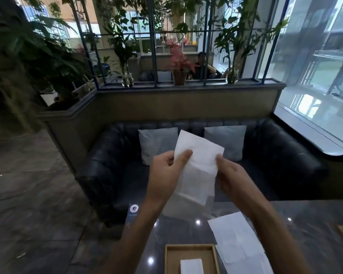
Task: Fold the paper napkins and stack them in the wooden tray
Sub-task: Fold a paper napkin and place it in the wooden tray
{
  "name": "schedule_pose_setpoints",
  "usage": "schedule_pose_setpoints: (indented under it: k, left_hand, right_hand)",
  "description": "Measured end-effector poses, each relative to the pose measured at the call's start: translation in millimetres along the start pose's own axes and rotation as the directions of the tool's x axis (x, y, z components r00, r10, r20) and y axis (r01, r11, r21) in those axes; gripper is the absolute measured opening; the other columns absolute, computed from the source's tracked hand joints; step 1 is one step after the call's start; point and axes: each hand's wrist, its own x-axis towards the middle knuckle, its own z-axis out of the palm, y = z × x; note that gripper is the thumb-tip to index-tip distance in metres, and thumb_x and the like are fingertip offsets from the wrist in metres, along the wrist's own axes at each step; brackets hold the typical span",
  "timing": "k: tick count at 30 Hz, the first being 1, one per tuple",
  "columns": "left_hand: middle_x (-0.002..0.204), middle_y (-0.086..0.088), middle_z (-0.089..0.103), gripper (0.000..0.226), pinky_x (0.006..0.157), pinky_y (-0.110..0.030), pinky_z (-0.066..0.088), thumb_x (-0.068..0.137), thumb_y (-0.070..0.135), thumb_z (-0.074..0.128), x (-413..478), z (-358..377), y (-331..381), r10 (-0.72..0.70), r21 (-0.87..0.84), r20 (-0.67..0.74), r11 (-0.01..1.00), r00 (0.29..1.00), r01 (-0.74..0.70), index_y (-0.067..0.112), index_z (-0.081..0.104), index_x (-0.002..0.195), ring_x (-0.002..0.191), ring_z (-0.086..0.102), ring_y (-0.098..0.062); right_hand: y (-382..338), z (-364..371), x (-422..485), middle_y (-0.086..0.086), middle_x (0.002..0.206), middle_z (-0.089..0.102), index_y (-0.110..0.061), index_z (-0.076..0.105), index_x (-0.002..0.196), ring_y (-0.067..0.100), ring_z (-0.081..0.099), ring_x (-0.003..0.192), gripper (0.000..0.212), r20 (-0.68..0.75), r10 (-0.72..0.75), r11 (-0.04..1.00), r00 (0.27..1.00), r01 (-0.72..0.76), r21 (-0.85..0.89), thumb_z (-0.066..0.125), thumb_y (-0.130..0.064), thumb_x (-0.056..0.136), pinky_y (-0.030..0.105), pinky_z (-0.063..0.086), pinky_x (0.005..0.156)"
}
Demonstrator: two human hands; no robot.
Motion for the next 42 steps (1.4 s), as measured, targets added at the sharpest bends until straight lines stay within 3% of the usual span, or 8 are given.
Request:
schedule_pose_setpoints:
  k: [4,11,16,20,24,30,36,42]
  left_hand:
    - [0.069,-0.023,0.068,0.043,0.051,-0.041,0.048,0.089,0.036,0.071,-2.8,1.2,-3.9,0.025,0.069,-0.05,0.997,0.998,-0.021,-0.003,0.067,0.07,0.059,0.063,-0.024]
    - [0.086,-0.007,0.077,0.012,0.065,-0.033,0.062,0.09,0.018,0.071,-5.1,-7.9,-1.2,0.027,0.018,0.014,0.999,1.0,-0.028,0.006,0.072,0.09,0.08,0.076,-0.019]
    - [0.084,-0.017,0.074,0.028,0.065,-0.053,0.057,0.093,0.024,0.067,-9.3,-10.0,5.0,0.017,0.018,0.008,1.0,1.0,-0.017,-0.004,0.068,0.089,0.08,0.073,-0.035]
    - [0.087,-0.02,0.073,0.031,0.066,-0.052,0.058,0.096,0.026,0.061,-10.0,-13.9,6.8,-0.005,0.014,0.031,1.0,1.0,0.004,-0.004,0.068,0.093,0.08,0.073,-0.036]
    - [0.089,-0.032,0.065,0.04,0.064,-0.056,0.053,0.101,0.029,0.053,-8.8,-20.5,5.8,-0.017,0.053,0.087,0.999,0.996,0.012,-0.009,0.063,0.094,0.075,0.065,-0.043]
    - [0.099,-0.027,0.066,0.034,0.073,-0.052,0.055,0.105,0.026,0.046,-8.8,-21.7,8.8,-0.041,0.063,0.1,0.997,0.994,0.035,-0.005,0.061,0.103,0.082,0.065,-0.025]
    - [0.099,-0.005,0.072,0.022,0.072,-0.03,0.058,0.106,0.021,0.044,-9.3,-17.6,11.0,-0.033,-0.025,0.072,0.999,0.997,0.035,0.007,0.059,0.114,0.085,0.07,-0.011]
    - [0.097,-0.014,0.076,0.058,0.079,-0.041,0.063,0.097,0.013,0.06,-15.1,-21.5,13.8,-0.052,-0.134,0.153,0.988,0.987,0.073,0.031,0.033,0.145,0.09,0.075,-0.029]
  right_hand:
    - [-0.6,12.6,-1.4,-0.012,0.093,0.079,-0.023,0.069,0.104,0.01,0.075,0.09,0.012,-0.146,-0.244,0.966,0.959,0.227,-0.121,0.068,-0.023,0.092,0.022,0.06,0.069]
    - [-7.0,21.9,1.1,-0.011,0.074,0.07,-0.025,0.054,0.093,0.002,0.069,0.07,0.013,-0.323,-0.478,0.859,0.817,0.359,-0.364,0.066,-0.031,0.093,0.019,0.056,0.055]
    - [-12.8,25.0,1.0,-0.016,0.083,0.072,-0.01,0.057,0.096,0.003,0.07,0.079,0.022,-0.272,-0.399,0.913,0.876,0.353,-0.203,0.064,-0.03,0.094,0.023,0.059,0.066]
    - [-12.2,24.1,-1.3,-0.01,0.089,0.074,-0.017,0.061,0.098,0.01,0.072,0.082,0.023,-0.156,-0.252,0.968,0.955,0.247,-0.052,0.063,-0.038,0.089,0.03,0.062,0.071]
    - [-12.0,23.4,-2.5,0.002,0.095,0.075,-0.006,0.06,0.106,0.021,0.072,0.087,0.03,-0.184,-0.254,0.967,0.949,0.252,-0.035,0.071,-0.027,0.088,0.038,0.061,0.074]
    - [-15.8,24.9,-2.2,0.006,0.099,0.078,-0.033,0.053,0.131,0.021,0.075,0.092,0.04,-0.212,-0.327,0.945,0.921,0.319,-0.072,0.065,-0.019,0.095,0.033,0.062,0.076]
    - [-19.6,14.9,-8.6,0.007,0.105,0.076,-0.049,0.027,0.149,0.021,0.075,0.095,0.073,-0.005,-0.311,0.948,0.95,0.31,-0.067,0.063,-0.017,0.094,0.029,0.061,0.077]
    - [-15.6,11.3,-11.4,-0.002,0.095,0.074,-0.023,0.069,0.115,0.008,0.071,0.089,0.027,-0.078,-0.45,0.85,0.89,0.4,-0.342,0.07,-0.013,0.09,0.021,0.057,0.073]
